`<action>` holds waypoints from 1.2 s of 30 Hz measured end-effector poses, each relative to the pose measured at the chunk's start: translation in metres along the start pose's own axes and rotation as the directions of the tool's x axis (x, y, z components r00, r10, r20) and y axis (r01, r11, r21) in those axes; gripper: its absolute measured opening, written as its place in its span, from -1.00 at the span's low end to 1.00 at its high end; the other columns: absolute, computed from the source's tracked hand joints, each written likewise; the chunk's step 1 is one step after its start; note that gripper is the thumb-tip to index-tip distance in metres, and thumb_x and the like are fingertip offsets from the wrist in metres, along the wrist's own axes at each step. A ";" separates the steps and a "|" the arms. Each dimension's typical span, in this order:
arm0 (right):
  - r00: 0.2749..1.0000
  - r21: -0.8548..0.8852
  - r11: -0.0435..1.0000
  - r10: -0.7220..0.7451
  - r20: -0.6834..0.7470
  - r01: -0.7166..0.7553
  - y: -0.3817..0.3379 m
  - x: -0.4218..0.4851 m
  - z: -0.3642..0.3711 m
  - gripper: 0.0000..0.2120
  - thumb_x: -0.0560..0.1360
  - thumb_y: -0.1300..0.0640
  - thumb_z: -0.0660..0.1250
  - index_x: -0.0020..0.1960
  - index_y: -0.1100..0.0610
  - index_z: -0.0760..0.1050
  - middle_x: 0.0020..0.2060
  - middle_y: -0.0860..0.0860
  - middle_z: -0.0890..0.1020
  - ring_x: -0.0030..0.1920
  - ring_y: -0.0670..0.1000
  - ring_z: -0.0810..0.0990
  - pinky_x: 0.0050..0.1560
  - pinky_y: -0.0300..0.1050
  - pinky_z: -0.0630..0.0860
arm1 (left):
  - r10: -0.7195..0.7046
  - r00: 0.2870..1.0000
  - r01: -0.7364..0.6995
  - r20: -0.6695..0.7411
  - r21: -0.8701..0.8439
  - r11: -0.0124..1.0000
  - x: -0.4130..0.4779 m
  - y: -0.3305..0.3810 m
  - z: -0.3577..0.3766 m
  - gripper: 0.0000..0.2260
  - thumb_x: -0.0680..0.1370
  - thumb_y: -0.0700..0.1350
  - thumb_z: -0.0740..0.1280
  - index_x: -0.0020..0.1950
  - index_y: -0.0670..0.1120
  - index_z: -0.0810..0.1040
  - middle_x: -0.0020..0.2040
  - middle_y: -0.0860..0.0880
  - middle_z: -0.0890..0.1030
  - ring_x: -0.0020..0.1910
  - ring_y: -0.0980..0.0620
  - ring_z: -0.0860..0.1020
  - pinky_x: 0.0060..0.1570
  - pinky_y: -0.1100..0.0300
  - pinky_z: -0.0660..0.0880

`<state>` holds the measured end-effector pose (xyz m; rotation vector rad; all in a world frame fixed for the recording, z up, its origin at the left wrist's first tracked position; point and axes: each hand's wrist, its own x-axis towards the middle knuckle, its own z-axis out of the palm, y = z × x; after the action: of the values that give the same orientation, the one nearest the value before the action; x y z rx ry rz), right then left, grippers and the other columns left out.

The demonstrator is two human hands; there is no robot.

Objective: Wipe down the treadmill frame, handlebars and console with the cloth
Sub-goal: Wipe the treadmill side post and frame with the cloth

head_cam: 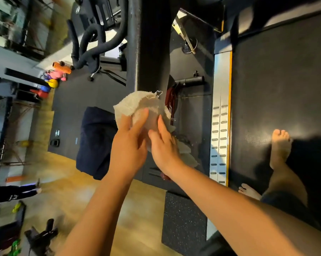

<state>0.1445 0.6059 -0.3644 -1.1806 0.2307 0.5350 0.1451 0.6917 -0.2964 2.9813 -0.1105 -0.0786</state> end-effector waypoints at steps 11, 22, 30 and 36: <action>0.990 -0.059 0.988 -0.140 0.017 0.141 -0.050 0.014 -0.006 -0.55 0.66 -0.02 0.02 0.54 -0.10 0.12 0.48 -0.19 0.22 0.45 -0.21 0.13 0.40 -0.26 0.05 | -0.063 0.994 0.057 -0.087 -0.078 0.995 0.023 0.002 0.007 -0.42 0.61 -0.05 0.29 0.60 0.07 0.17 0.60 -0.01 0.16 0.51 0.05 0.25 0.16 0.19 0.41; 0.996 -0.148 0.985 -0.086 -0.019 0.083 -0.047 0.037 -0.002 -0.38 0.47 -0.31 0.04 0.51 -0.33 -0.01 0.52 -0.20 0.19 0.49 -0.13 0.21 0.50 0.05 0.18 | -0.010 0.996 -0.004 -0.085 -0.169 0.986 0.041 0.001 0.003 -0.47 0.64 -0.09 0.25 0.59 -0.09 0.19 0.45 -0.16 0.38 0.43 -0.05 0.33 0.32 0.26 0.32; 0.998 -0.170 0.983 -0.067 0.016 0.069 -0.041 0.043 -0.013 -0.48 0.49 -0.35 0.06 0.42 -0.48 0.04 0.50 -0.27 0.20 0.49 -0.14 0.22 0.45 0.16 0.25 | 0.020 0.995 -0.048 -0.098 -0.294 0.955 0.056 -0.008 0.007 -0.39 0.58 -0.10 0.28 0.57 -0.08 0.09 0.46 -0.18 0.34 0.42 -0.15 0.33 0.41 0.10 0.24; 0.989 -0.144 0.979 -0.146 -0.008 0.143 -0.048 0.022 -0.008 -0.66 0.58 -0.09 0.09 0.33 -0.35 0.29 0.29 -0.43 0.41 0.36 -0.34 0.33 0.43 -0.18 0.28 | -0.039 0.993 0.015 -0.107 -0.214 0.977 0.030 -0.008 0.023 -0.37 0.52 -0.19 0.37 0.55 -0.20 0.21 0.42 -0.24 0.39 0.39 -0.20 0.33 0.43 -0.04 0.20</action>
<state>0.1889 0.5915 -0.3382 -1.3314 0.1222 0.4179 0.1738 0.6937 -0.3217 2.7657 -0.0451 0.0682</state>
